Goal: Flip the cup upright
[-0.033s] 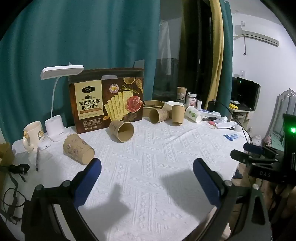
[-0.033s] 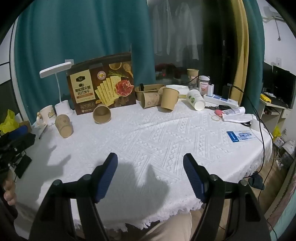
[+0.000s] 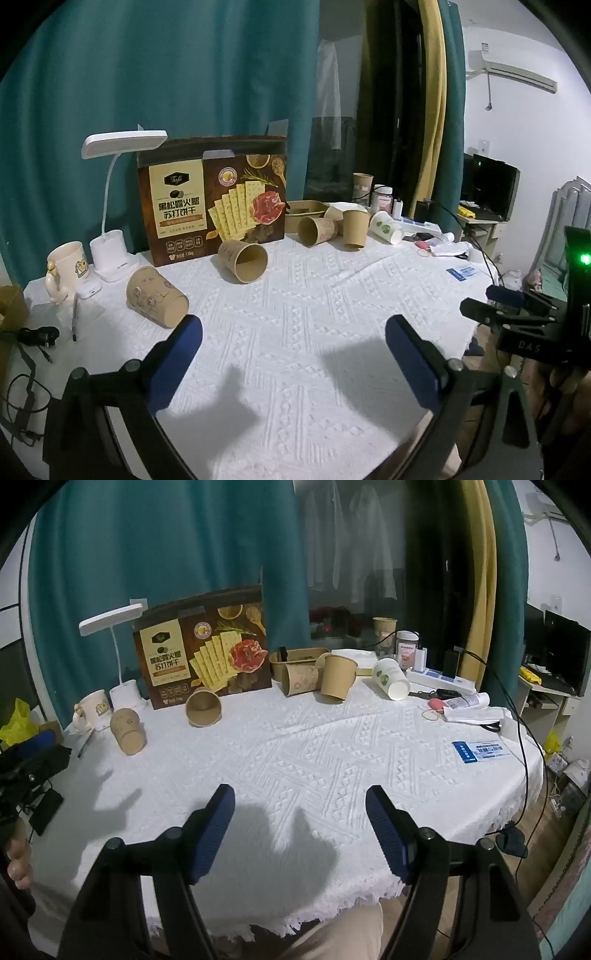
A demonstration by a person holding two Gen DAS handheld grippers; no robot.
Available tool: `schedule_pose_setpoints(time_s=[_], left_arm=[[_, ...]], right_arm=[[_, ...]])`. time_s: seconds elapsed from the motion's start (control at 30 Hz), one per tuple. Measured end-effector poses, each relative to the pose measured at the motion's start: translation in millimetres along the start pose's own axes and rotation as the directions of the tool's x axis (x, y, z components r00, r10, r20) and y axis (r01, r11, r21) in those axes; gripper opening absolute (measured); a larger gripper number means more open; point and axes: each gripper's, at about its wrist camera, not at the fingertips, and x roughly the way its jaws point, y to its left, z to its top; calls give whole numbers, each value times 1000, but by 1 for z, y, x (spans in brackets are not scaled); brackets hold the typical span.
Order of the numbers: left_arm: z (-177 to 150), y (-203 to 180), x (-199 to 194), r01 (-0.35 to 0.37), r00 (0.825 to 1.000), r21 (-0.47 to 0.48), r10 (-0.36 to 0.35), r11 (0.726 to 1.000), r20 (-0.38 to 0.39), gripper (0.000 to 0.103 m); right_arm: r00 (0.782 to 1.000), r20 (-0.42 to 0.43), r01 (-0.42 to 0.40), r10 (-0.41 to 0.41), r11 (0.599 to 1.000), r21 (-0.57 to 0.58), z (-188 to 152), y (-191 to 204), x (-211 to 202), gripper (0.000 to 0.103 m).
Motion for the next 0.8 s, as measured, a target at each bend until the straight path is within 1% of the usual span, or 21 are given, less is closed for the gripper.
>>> schedule_pose_setpoints(time_s=[0.8], left_arm=[[1, -1, -2, 2, 1000, 1, -2, 1000, 7, 100]], right_arm=[[1000, 2, 5, -5, 1000, -8, 2, 0, -3, 71]])
